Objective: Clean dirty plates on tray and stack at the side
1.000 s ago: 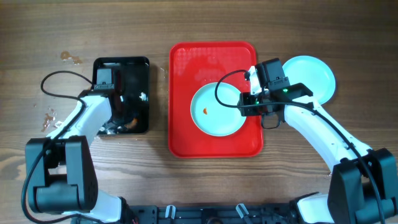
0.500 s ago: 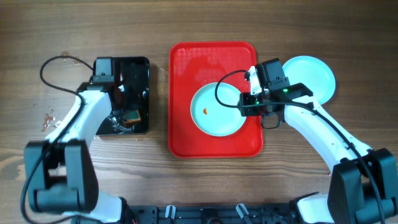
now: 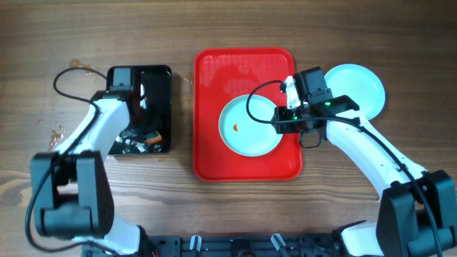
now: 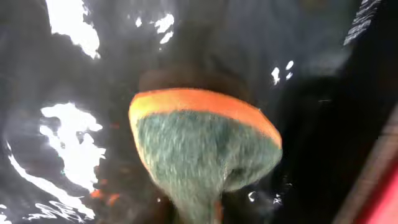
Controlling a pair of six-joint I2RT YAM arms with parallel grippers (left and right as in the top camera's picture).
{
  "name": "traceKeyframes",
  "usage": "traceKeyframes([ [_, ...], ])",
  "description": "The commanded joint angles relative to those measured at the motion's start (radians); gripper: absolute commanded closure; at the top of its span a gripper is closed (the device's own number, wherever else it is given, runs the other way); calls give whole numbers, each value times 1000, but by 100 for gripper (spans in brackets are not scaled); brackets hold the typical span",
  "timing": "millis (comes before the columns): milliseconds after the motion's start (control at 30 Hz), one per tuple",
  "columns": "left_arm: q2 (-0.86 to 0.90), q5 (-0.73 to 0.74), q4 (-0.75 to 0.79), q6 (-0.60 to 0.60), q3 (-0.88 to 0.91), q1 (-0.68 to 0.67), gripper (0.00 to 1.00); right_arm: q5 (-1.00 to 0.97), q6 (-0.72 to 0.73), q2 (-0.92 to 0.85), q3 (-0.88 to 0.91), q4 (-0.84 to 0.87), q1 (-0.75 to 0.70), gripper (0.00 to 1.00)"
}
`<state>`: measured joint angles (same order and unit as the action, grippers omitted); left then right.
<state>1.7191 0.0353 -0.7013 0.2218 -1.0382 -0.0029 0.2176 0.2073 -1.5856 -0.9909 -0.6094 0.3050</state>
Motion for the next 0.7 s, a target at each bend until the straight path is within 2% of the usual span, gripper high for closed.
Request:
traceKeyframes([
  [0, -51, -10, -8, -8, -30, 1, 17, 20, 6, 18, -5, 2, 4, 59],
  [67, -42, -11, -2, -6, -6, 0, 19, 20, 6, 18, -5, 2, 4, 59],
  [133, -26, -10, 39, -6, 27, 0, 27, 20, 6, 18, -5, 3, 4, 59],
  [167, -14, -10, 77, -5, 50, 0, 35, 20, 6, 18, -5, 4, 4, 59],
  [300, 29, -10, 131, -6, 84, 0, 96, 20, 6, 18, -5, 5, 4, 59],
  [533, 44, -10, 151, -36, 83, 0, 96, 20, 6, 18, -5, 5, 4, 59],
  [667, -14, -10, 32, -42, 7, 0, 96, 19, 2, 18, -5, 13, 4, 59],
])
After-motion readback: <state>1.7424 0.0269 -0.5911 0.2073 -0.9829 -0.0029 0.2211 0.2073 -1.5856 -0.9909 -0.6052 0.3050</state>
